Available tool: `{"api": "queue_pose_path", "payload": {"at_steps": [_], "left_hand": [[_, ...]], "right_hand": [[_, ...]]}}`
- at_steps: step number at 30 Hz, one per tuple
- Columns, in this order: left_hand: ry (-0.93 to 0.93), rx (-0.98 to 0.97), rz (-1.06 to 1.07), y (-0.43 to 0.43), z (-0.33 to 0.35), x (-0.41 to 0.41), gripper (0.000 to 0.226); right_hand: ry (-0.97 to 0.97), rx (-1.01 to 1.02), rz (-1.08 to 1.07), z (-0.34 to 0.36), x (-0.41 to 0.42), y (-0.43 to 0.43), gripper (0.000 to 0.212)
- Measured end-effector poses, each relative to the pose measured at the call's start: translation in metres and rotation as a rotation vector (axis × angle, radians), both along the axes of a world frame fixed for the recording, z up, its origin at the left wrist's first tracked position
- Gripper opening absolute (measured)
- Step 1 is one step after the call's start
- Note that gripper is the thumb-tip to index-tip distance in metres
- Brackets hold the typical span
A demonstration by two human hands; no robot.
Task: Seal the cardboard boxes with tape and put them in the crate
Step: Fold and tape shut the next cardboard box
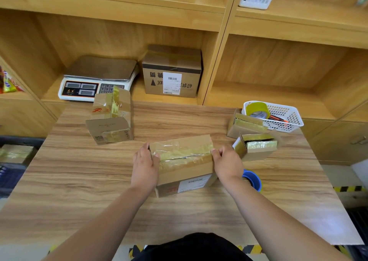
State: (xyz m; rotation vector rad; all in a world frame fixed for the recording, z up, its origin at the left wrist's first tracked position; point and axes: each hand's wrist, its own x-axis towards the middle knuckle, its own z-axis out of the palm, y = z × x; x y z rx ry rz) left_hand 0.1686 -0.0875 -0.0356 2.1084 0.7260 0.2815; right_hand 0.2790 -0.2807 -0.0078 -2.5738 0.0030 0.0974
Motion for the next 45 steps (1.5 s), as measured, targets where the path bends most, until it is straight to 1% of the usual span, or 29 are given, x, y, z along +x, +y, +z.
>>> {"api": "queue_pose_path", "payload": {"at_steps": [2,5,6,7,9,12,17,21,24,25,27,29,31,32,34,36,37,39,40,42,45], "left_hand": [[-0.009,-0.024,0.0,0.0,0.0,0.0,0.052],[-0.021,-0.048,-0.001,0.001,0.0,0.001,0.053],[-0.02,-0.052,-0.003,0.001,-0.001,0.001,0.053],[-0.019,-0.055,-0.003,0.001,-0.001,0.002,0.053],[-0.022,-0.057,0.002,0.001,-0.002,0.002,0.052],[-0.028,-0.075,0.012,0.0,-0.002,0.002,0.052],[-0.034,-0.078,0.009,0.0,-0.002,0.0,0.053],[-0.029,-0.068,0.005,-0.001,-0.001,-0.001,0.052],[0.024,-0.052,-0.003,0.0,0.005,0.0,0.053],[0.058,-0.003,-0.007,-0.001,0.009,0.001,0.054],[0.107,0.201,-0.03,-0.002,0.016,0.0,0.055],[0.074,0.399,-0.092,-0.007,0.023,-0.001,0.06],[0.048,0.475,-0.247,-0.014,0.027,-0.001,0.065],[0.065,0.508,-0.354,-0.018,0.027,-0.001,0.068],[0.164,0.618,-0.551,-0.026,0.022,-0.003,0.075],[0.245,0.744,-0.653,-0.029,0.014,-0.005,0.078],[0.268,0.793,-0.673,-0.029,0.011,-0.005,0.079],[0.299,0.867,-0.7,-0.027,0.009,-0.005,0.081],[0.298,0.888,-0.706,-0.026,0.008,-0.004,0.082],[0.289,0.904,-0.7,-0.026,0.007,-0.003,0.081],[0.298,0.876,-0.695,-0.028,0.007,-0.003,0.074]], "right_hand": [[0.034,-0.056,0.006,0.003,0.002,0.004,0.039],[0.094,-0.122,0.014,0.006,0.006,0.013,0.06],[0.096,-0.155,0.03,0.006,0.007,0.016,0.064],[0.089,-0.185,0.054,0.006,0.009,0.017,0.064],[0.073,-0.22,0.109,0.005,0.014,0.016,0.056],[0.078,-0.211,0.143,0.003,0.019,0.015,0.046],[0.058,-0.146,0.162,0.001,0.022,0.011,0.046],[0.019,-0.168,0.186,0.0,0.024,0.01,0.045],[0.042,-0.213,0.194,0.002,0.023,0.011,0.039],[0.032,-0.247,0.192,0.004,0.021,0.011,0.035],[-0.106,-0.326,0.24,0.006,0.013,0.011,0.032],[-0.258,-0.333,0.386,0.005,0.001,0.011,0.045],[-0.312,-0.274,0.596,0.002,-0.011,0.012,0.053],[-0.355,-0.257,0.696,0.0,-0.018,0.013,0.054],[-0.462,-0.284,0.847,-0.003,-0.026,0.013,0.045],[-0.442,-0.404,0.934,0.001,-0.029,0.012,0.049],[-0.384,-0.448,0.956,0.004,-0.028,0.012,0.052],[-0.287,-0.473,0.996,0.005,-0.025,0.01,0.055],[-0.259,-0.479,1.013,0.005,-0.022,0.007,0.055],[-0.268,-0.523,1.034,0.007,-0.017,0.005,0.052],[-0.225,-0.607,1.065,0.013,-0.012,0.005,0.054]]}}
